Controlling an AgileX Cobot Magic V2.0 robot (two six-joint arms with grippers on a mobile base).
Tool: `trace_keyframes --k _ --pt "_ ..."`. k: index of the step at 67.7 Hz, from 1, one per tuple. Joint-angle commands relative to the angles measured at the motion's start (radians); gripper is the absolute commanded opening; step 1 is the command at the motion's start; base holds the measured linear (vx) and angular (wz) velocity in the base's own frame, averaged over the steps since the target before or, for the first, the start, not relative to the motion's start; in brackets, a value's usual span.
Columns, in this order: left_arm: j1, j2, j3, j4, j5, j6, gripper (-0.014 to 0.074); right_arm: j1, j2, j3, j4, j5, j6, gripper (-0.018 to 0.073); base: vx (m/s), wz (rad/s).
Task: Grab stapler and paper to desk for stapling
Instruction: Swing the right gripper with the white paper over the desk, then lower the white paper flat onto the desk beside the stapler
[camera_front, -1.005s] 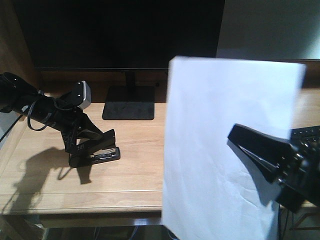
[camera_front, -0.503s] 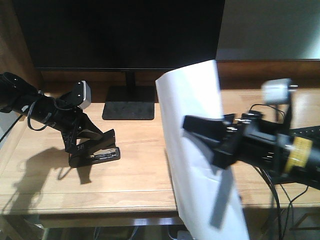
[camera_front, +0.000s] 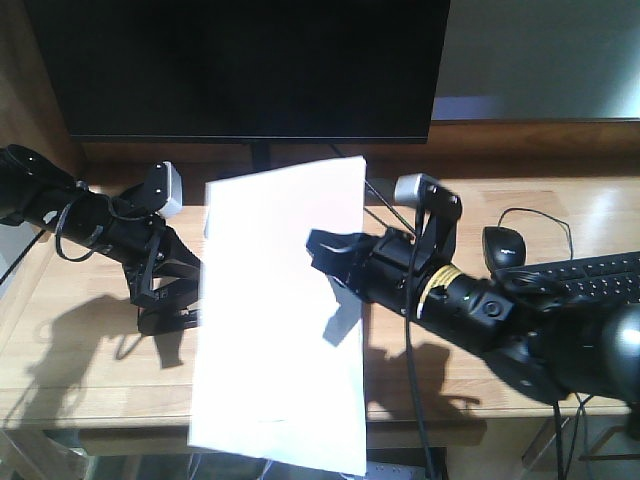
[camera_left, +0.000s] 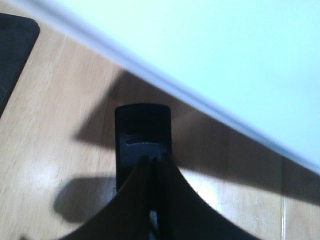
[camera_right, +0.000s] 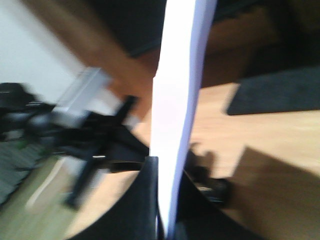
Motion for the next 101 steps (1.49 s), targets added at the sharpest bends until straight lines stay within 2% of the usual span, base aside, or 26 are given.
trace_keyframes --k 1,12,24,36,43,53,62,79,90,101 --pt "-0.004 -0.056 -0.03 -0.049 0.023 -0.011 -0.0007 -0.002 0.031 -0.02 0.118 -0.045 -0.135 -0.0005 0.0 0.0" --pt "-0.004 -0.056 -0.03 -0.049 0.023 -0.011 -0.0007 -0.002 0.132 -0.02 0.239 -0.045 -0.253 -0.0005 0.0 0.0" --pt "-0.004 -0.056 -0.03 -0.049 0.023 -0.011 -0.0007 -0.002 0.159 -0.02 0.247 -0.059 -0.336 -0.0005 0.0 0.0" --pt "-0.004 -0.056 -0.03 -0.049 0.023 -0.011 -0.0007 -0.002 0.159 -0.02 0.143 -0.161 -0.32 -0.0005 0.0 0.0" --pt "-0.004 -0.056 -0.03 -0.049 0.023 -0.011 -0.0007 -0.002 0.159 -0.021 0.122 -0.222 -0.279 -0.0005 0.0 0.0" --pt "-0.004 -0.056 -0.03 -0.049 0.024 -0.011 -0.0007 0.007 0.173 -0.053 0.105 -0.213 -0.268 -0.0005 0.0 0.0" --pt "-0.004 -0.056 -0.03 -0.049 0.024 -0.011 -0.0007 0.029 0.213 -0.119 0.102 -0.149 -0.262 -0.0005 0.0 0.0" --pt "-0.004 -0.056 -0.03 -0.049 0.024 -0.011 -0.0007 0.037 0.264 -0.163 0.213 -0.103 -0.262 -0.0005 0.0 0.0" --pt "-0.004 -0.056 -0.03 -0.049 0.024 -0.011 -0.0007 0.036 0.267 -0.163 0.238 -0.089 -0.325 -0.0005 0.0 0.0" --pt "-0.004 -0.056 -0.03 -0.049 0.024 -0.011 -0.0007 0.036 0.267 -0.163 0.321 -0.045 -0.369 -0.0005 0.0 0.0"
